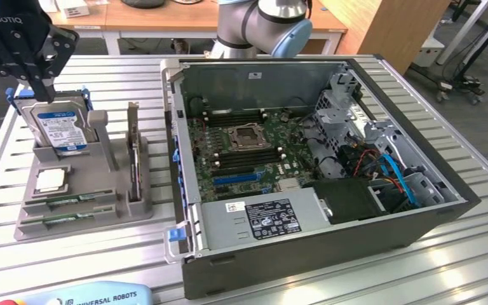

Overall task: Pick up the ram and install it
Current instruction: 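Reach for the ram, then pick up the ram and move it above insertion slot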

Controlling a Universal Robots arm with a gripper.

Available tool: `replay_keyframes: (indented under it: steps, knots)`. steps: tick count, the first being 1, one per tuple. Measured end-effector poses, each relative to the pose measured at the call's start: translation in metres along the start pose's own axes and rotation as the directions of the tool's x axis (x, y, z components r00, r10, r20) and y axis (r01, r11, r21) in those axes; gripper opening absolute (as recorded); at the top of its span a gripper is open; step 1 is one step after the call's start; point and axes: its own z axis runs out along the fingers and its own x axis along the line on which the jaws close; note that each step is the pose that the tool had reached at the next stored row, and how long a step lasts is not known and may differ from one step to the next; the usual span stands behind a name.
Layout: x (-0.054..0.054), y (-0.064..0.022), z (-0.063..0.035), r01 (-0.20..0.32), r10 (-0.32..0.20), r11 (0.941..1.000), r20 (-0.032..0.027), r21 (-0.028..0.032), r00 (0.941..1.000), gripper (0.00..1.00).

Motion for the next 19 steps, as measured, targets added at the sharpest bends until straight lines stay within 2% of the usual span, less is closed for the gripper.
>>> replay_keyframes:
  steps: [19]
  knots:
    - [-0.0001,-0.002,0.0,0.035,-0.035,0.9994,-0.0015,-0.0008,0.9994,0.1]
